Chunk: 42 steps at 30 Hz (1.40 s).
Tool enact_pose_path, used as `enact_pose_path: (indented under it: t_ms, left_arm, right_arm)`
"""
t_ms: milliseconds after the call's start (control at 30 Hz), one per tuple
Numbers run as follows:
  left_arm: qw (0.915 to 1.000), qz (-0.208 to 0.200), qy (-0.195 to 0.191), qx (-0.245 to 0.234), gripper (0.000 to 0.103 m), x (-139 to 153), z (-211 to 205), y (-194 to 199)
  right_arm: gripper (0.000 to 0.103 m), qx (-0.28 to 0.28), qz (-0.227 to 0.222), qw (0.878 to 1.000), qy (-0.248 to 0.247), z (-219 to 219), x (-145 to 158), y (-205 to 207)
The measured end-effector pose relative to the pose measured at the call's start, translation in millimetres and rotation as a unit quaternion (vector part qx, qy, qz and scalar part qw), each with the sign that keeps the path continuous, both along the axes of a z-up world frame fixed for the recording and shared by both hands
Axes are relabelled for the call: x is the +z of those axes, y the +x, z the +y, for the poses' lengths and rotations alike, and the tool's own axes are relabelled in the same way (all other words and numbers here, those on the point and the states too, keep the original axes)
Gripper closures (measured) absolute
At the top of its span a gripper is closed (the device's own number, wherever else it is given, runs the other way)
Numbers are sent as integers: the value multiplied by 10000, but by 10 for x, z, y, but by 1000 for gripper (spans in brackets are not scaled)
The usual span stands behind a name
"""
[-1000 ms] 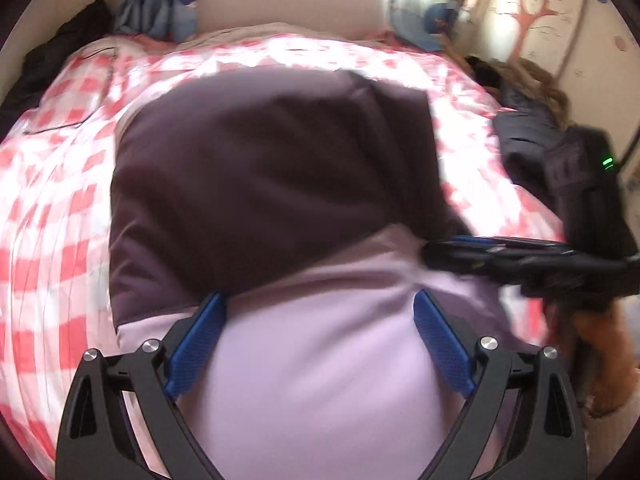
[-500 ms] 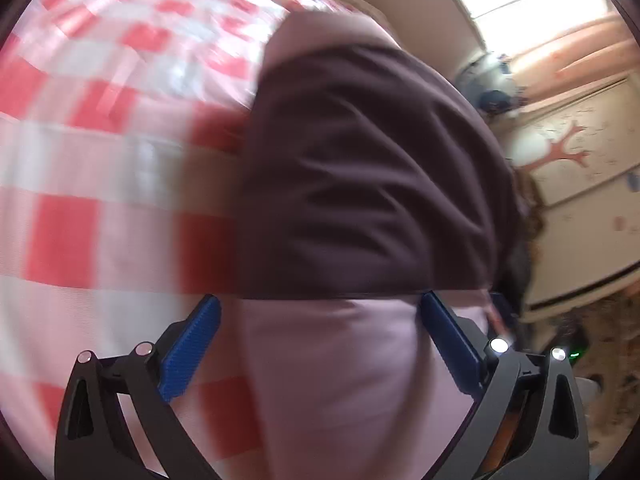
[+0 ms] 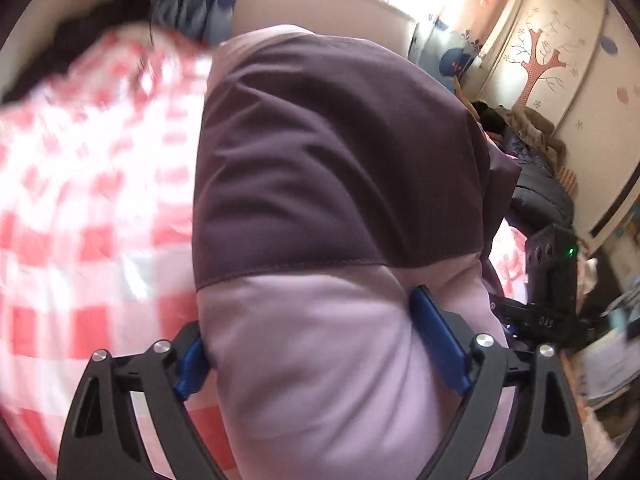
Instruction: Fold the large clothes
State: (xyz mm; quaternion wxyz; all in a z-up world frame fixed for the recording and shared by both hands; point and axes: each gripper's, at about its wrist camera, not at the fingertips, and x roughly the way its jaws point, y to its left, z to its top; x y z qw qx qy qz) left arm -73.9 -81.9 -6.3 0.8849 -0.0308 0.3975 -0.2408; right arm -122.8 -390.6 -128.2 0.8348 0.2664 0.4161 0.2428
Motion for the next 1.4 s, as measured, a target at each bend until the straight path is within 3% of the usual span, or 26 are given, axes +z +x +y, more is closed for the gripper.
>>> enact_pose_path:
  t_ms: [200,333,433,467,533,600,667,733,767,867,933,1000,1033,1067,1100,1200,1333,1400]
  left_arm:
    - [9937,-609,435,831,20,376,618,-311]
    - [9845,-598,574,1546,20,493,1193,-356]
    - [9748,-93,728,2106,18,208,1513,-173]
    - [9691,144,757,2344,16,-19,1646,-89]
    - [9638,225,764,2545,14,-252,1787,-68]
    - [9649,77,611,2555,12,-271,1821,-124]
    - [9639,-160,852,2517,11,-247,1718,-134]
    - [9616,-296,1023,2528,11,-264,1690,-157]
    - [9604,-338,1056,2556,11,-269,1692,-157]
    - [9603,-387,985,2582,11,-280,1735,-122]
    - [9599,-438,981,2590,11,-276,1804,-270]
    - [9604,-427,926,2593,11,-241,1769,-333]
    - [9605,-439,898,2597,11,-235,1779,-335]
    - [9613,-458,854,2579,9,-226,1781,-336]
    - [9632,-460,766,2536,7,-217,1780,-358]
    - [9748,-83,538,2164,7,-279,1797,-233]
    - [9766,-46,615,2059,7,-268,1743,-211]
    - [9753,-55,690,2096,6,-289,1755,-224]
  right_arm:
    - [6,777,-349,9961,221,824,212,235]
    - [6,1309,-427,9899,345,1527,205,407]
    - [6,1508,-98,9880,-329,1969,-132,534]
    - [6,1572,45,9870,-318,2019,-260,563]
    - [6,1632,179,9859,-320,2021,-296,567]
    - [6,1746,222,9820,-682,2014,-181,525]
    - [6,1623,331,9797,-1131,1950,39,495]
    - [6,1339,-111,9772,-1644,1987,469,362]
    - [6,1188,-408,9799,-1547,1996,723,320]
    - [6,1004,-1153,9863,-612,2118,1228,162]
    - [6,1050,-1617,9812,-111,2298,1333,243]
    - [6,1033,-1773,9785,-209,2592,1167,381]
    - [6,989,-1731,9787,-494,2730,990,460]
    - [6,879,-1512,9781,-1132,2890,681,589]
    - [6,904,-1195,9796,-1342,3122,460,847]
    - [7,640,-673,9942,-547,2935,118,1152]
    - [7,748,-159,9964,366,2852,-11,1455]
    - [7,861,-31,9945,587,2762,23,1465]
